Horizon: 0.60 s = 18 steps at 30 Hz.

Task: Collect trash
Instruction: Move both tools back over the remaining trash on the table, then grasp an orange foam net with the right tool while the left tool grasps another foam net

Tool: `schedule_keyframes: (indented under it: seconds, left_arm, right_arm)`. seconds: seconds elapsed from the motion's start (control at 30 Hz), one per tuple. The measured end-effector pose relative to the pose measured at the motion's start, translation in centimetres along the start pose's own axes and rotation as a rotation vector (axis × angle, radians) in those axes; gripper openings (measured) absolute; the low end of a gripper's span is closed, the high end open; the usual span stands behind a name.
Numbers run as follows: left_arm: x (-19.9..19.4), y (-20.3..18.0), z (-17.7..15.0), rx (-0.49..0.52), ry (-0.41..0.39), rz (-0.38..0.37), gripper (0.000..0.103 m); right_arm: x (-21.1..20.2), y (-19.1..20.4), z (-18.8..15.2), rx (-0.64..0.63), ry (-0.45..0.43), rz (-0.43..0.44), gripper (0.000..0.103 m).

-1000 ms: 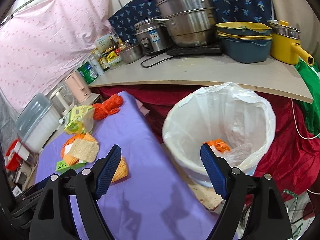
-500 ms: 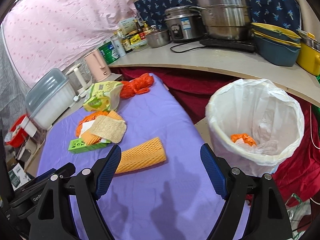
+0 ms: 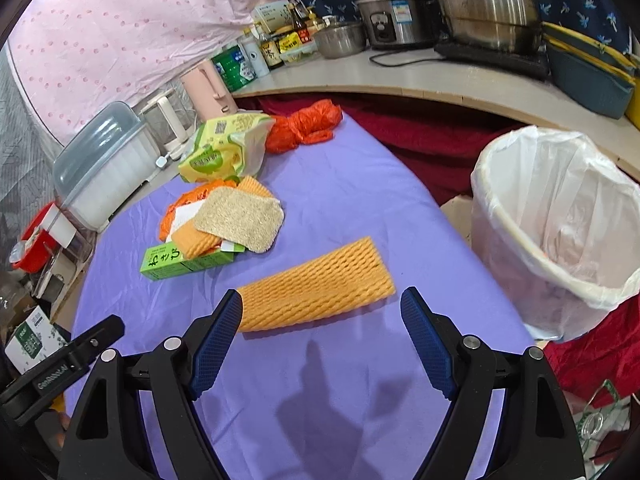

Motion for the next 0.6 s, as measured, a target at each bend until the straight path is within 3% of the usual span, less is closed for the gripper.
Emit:
schedule_keyframes:
  seconds: [0.17, 0.6]
  left_arm:
    - [0.8, 1.3, 0.3, -0.027, 0.013, 0.005, 0.073]
    - [3.4, 0.7, 1.5, -0.015, 0.048, -0.012, 0.073]
  right_arm:
    - [2.2, -0.2, -0.6, 0.018, 0.057, 0.011, 0.078]
    - [5.9, -0.2, -1.2, 0.062, 0.156, 0.076, 0.058]
Point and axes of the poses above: each gripper's, at about its wrist camera, not at the fingertips, and x roughly the way its jaws point, y to its left, z to its top, the point moved 6 cm from there along x, roughly the way its jaws point, and after that the axes turned 8 degrees about y, right-handed, at the moved point
